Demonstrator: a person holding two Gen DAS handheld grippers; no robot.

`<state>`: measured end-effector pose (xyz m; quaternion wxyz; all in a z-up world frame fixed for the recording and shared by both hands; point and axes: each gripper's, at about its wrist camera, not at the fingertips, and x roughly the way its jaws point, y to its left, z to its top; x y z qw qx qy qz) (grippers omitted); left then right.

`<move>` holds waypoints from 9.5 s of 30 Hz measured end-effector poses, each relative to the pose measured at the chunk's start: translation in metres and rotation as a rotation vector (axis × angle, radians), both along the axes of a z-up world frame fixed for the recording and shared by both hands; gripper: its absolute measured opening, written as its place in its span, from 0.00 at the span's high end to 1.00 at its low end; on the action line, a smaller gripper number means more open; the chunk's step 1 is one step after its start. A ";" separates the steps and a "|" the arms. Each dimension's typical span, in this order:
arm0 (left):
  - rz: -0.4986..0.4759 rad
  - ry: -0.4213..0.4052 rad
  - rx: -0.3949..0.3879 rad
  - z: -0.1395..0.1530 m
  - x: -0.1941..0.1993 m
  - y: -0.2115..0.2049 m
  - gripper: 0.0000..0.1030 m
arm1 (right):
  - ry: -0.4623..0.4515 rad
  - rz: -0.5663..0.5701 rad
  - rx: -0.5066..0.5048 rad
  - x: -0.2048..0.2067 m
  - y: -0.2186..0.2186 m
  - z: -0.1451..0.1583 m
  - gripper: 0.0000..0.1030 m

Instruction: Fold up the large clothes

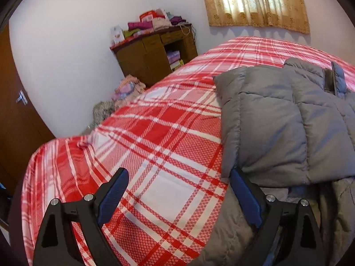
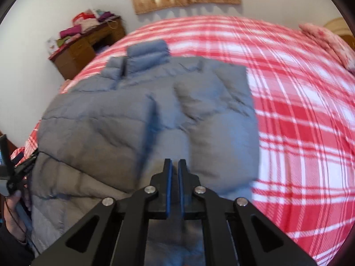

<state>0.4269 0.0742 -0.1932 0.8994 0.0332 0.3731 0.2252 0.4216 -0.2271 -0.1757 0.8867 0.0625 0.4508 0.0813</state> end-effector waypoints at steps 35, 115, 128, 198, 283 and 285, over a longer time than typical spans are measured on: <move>-0.196 -0.137 -0.078 0.077 0.072 -0.061 0.10 | -0.201 0.006 -0.033 0.035 0.059 0.062 0.54; -0.137 0.085 -0.094 -0.017 0.157 -0.071 0.01 | -0.111 0.097 -0.169 0.084 0.156 -0.030 0.55; -0.103 -0.031 -0.204 0.035 0.183 -0.027 0.01 | -0.117 -0.027 0.006 0.161 0.089 0.060 0.12; -0.280 0.033 0.131 0.024 0.233 -0.145 0.01 | -0.146 -0.011 -0.059 0.157 0.015 0.034 0.69; -0.414 0.080 0.022 0.023 0.235 -0.187 0.01 | -0.025 0.049 -0.060 0.189 0.062 -0.010 0.68; -0.437 -0.027 0.019 0.060 0.198 -0.172 0.01 | -0.062 0.017 -0.019 0.161 0.039 0.013 0.41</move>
